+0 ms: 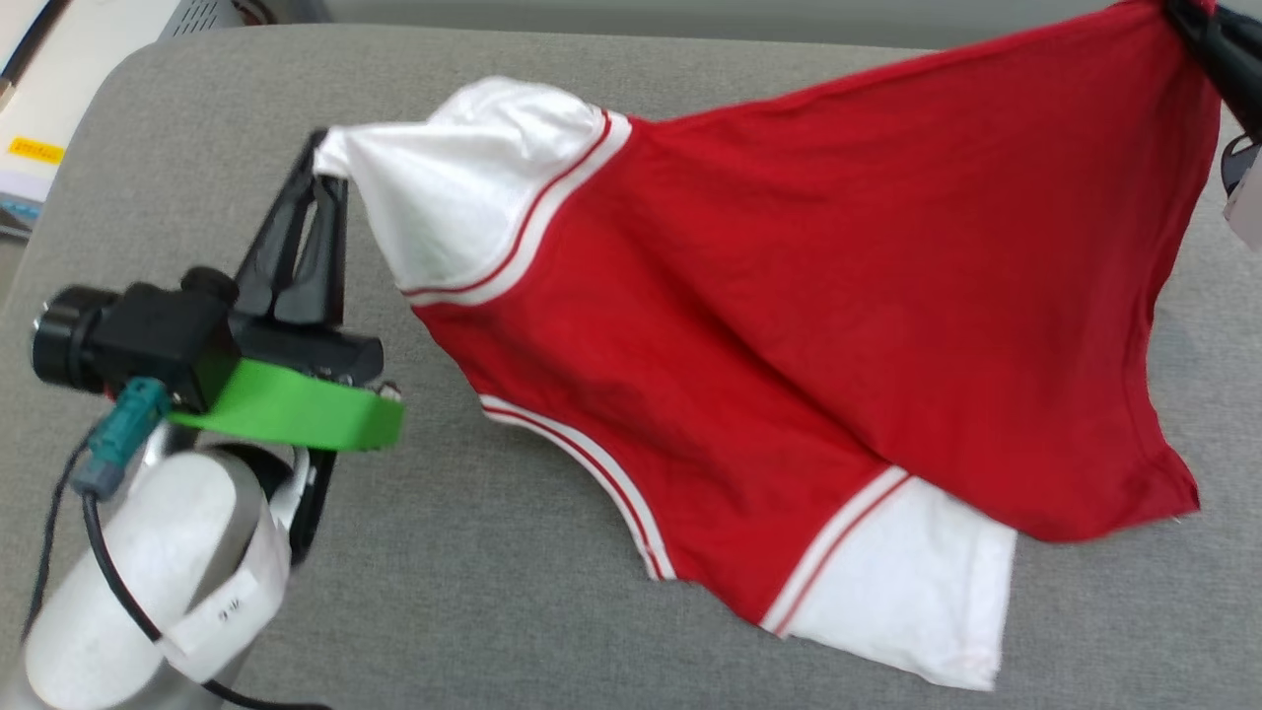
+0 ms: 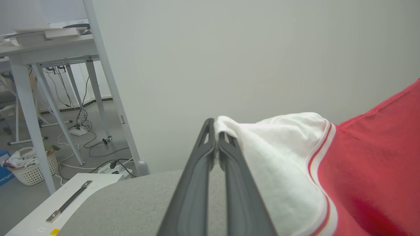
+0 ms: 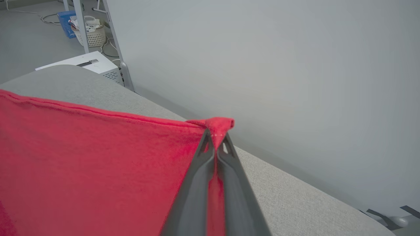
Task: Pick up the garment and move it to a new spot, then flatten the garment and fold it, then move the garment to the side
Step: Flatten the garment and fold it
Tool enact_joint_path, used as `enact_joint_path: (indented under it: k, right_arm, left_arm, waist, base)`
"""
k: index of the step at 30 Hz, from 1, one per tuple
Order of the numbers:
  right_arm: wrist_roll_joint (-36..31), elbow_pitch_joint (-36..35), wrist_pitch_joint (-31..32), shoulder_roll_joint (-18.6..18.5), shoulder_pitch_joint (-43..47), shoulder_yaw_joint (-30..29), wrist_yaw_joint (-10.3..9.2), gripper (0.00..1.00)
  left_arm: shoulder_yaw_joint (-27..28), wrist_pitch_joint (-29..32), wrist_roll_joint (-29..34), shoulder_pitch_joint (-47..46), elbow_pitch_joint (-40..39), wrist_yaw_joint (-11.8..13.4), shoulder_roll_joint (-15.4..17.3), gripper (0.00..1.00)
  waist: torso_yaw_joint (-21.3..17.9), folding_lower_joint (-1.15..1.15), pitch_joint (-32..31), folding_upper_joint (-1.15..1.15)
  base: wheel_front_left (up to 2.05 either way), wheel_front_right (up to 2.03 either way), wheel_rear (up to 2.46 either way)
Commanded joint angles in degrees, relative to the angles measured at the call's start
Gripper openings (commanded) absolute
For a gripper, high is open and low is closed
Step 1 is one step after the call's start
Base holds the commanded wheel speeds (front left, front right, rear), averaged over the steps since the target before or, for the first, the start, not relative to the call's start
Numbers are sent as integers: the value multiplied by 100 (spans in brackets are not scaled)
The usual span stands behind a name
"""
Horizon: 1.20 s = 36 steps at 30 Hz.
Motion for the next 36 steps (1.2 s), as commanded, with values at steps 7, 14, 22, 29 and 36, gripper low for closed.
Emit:
enact_joint_path:
  k: [7, 14, 22, 29, 36]
  right_arm:
    - [-484, -532, -76, 219, -157, -771, -4, 0]
    - [-1114, -725, 216, 695, -1414, -1542, -4, 0]
    - [-1766, -37, 358, 1075, -3448, -1656, -4, 0]
    - [-2205, 979, -59, 1273, -4987, -1298, -4, 0]
    - [-2126, 1833, -590, 1399, -5385, -805, -4, 0]
  left_arm:
    - [87, 535, 181, -1846, -46, -480, 241, 0]
    - [-4, 974, 396, -4300, 534, -1068, 75, 0]
    - [-23, 1004, 582, -6777, 1780, -1529, -236, 0]
    - [-149, 721, 648, -8294, 2785, -1766, -241, 0]
    - [-339, 385, 518, -8494, 3452, -1822, -196, 0]
  waist:
    - [-475, 0, 118, 0]
    - [-584, 0, 1042, 0]
    - [-594, 0, 1829, 0]
    - [-608, 0, 2151, 0]
    - [-604, 0, 2245, 0]
  base:
    - [0, 0, 0]
    - [0, 0, 0]
    - [0, 0, 0]
    - [0, 0, 0]
    - [0, 0, 0]
